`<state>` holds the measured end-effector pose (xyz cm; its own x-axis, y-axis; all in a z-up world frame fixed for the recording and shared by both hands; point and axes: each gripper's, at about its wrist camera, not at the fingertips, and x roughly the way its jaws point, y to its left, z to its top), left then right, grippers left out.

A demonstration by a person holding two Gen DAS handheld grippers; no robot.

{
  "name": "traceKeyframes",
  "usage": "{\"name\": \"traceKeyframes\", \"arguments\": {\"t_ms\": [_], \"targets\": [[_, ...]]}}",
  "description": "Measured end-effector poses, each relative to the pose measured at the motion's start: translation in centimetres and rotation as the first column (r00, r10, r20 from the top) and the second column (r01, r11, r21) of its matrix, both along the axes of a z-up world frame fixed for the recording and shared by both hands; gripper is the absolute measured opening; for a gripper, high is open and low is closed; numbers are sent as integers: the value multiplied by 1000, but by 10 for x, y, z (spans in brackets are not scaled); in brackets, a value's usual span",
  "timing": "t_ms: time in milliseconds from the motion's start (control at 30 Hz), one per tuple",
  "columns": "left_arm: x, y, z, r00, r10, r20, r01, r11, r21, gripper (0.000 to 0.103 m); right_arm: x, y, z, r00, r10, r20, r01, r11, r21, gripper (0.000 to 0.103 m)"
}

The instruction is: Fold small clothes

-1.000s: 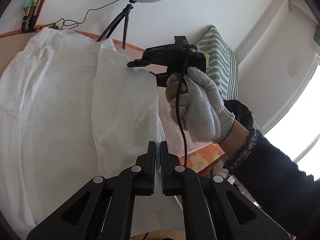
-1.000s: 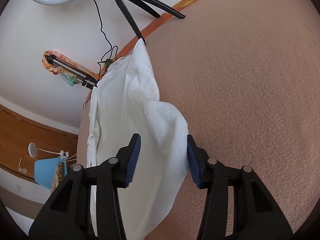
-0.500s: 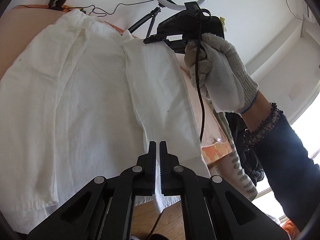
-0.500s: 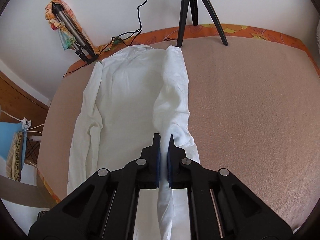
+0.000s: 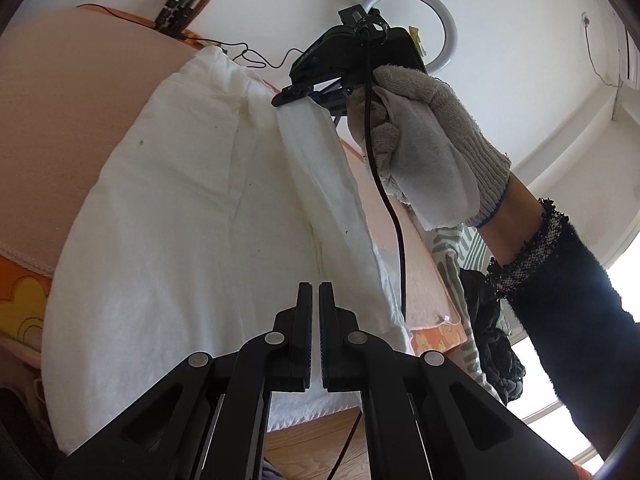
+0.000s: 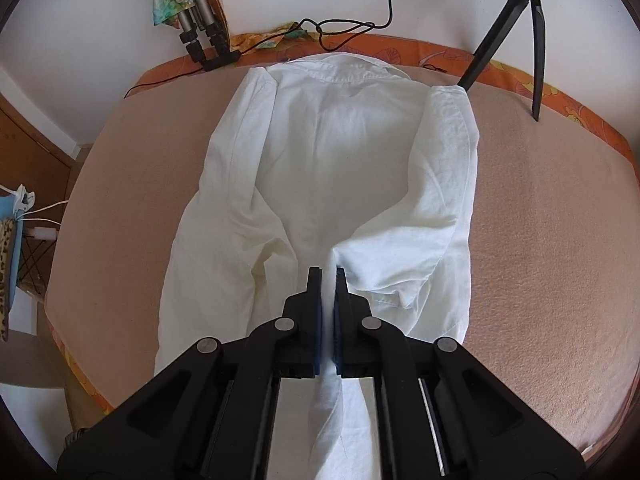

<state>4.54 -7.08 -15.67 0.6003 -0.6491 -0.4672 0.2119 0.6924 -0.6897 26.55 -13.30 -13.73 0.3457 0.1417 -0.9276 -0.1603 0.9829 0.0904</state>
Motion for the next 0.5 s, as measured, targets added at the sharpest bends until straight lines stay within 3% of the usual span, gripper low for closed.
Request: {"name": "traceKeyframes", "arguments": {"t_ms": [233,333,467,500], "targets": [[-3,35,-2,997,75,2,-75,997,-8,2,23,49,-41,993,3,-117,-15,994,-106,11],[-8,38,0,998,67,3,-67,998,-14,2,21,39,-28,993,0,-115,-4,999,-32,24],[-8,28,1,1000,27,3,-27,1000,-3,3,-1,16,14,998,27,-57,-21,995,99,52],[-7,27,3,1000,20,3,-20,1000,4,4,-11,10,25,999,35,-39,-29,991,133,52]]}}
